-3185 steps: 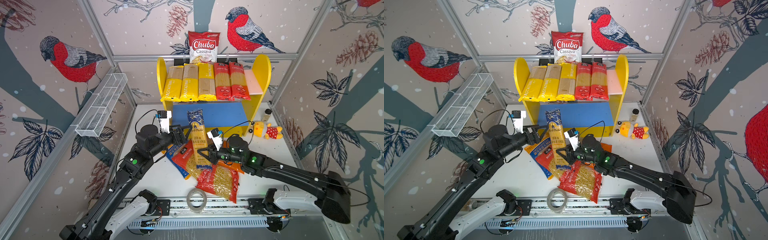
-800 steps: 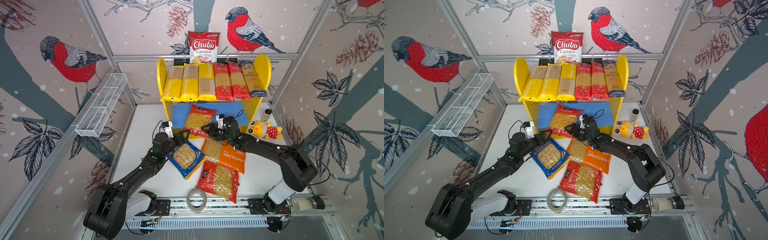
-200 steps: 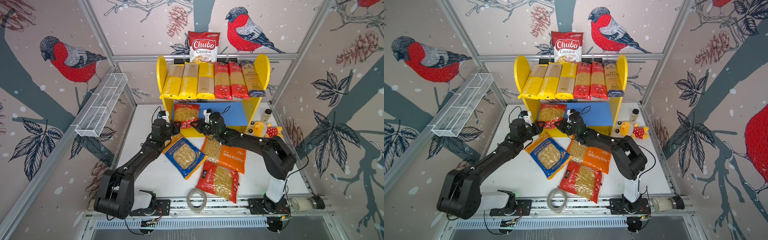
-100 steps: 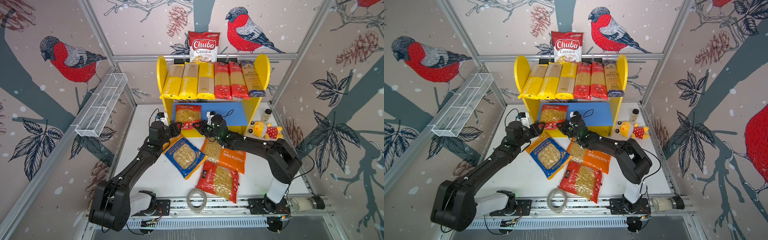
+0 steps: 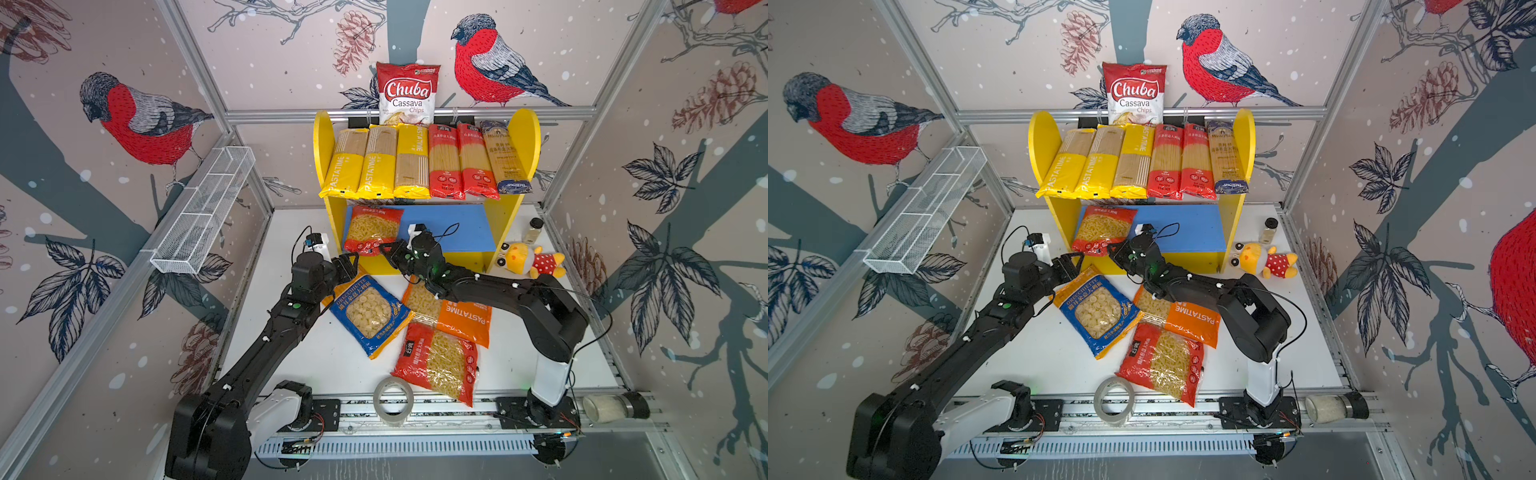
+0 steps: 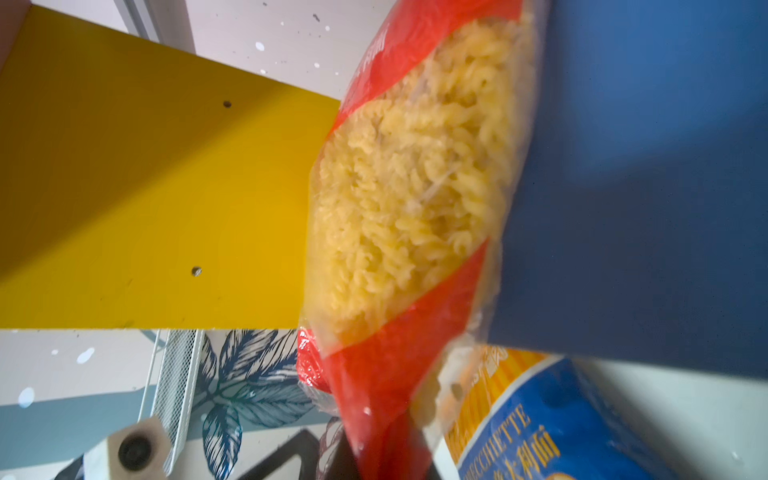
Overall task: Place and organize the pasta boxes and bags onto the shelf
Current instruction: 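Open both grippers and draw them back from the lower shelf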
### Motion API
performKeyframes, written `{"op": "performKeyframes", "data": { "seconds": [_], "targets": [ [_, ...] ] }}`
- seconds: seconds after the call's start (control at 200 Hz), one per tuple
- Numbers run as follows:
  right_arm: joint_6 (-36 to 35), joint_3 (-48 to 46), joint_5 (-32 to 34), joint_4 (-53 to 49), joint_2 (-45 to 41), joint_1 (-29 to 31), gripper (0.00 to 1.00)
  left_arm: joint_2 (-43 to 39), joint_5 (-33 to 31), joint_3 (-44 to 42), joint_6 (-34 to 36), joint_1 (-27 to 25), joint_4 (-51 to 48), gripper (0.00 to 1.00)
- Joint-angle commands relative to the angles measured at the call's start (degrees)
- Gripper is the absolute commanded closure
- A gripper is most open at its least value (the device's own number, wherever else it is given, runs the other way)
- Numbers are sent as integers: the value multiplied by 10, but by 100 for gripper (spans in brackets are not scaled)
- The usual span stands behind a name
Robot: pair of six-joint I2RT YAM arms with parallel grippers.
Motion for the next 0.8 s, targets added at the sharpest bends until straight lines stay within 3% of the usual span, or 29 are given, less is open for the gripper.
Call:
{"op": "performKeyframes", "data": {
  "seconds": [0.0,0.26,0.41,0.47,0.555,0.795],
  "targets": [
    [12,22,37,33,22,-1,93,-3,-10,-2,8,0,-7,43],
    [16,53,1,13,52,1,90,-23,-17,-3,12,0,-28,43],
    [6,20,-48,32,26,-3,76,-35,-20,-3,19,0,-43,43],
    [-4,21,-77,24,18,-7,62,-38,-16,-4,20,0,-45,43],
    [-20,13,-103,12,0,-9,51,-39,-5,-5,15,-1,-45,43],
    [-70,-86,-130,-19,-93,-17,46,-70,-44,-9,58,-76,-58,42]
  ]
}}
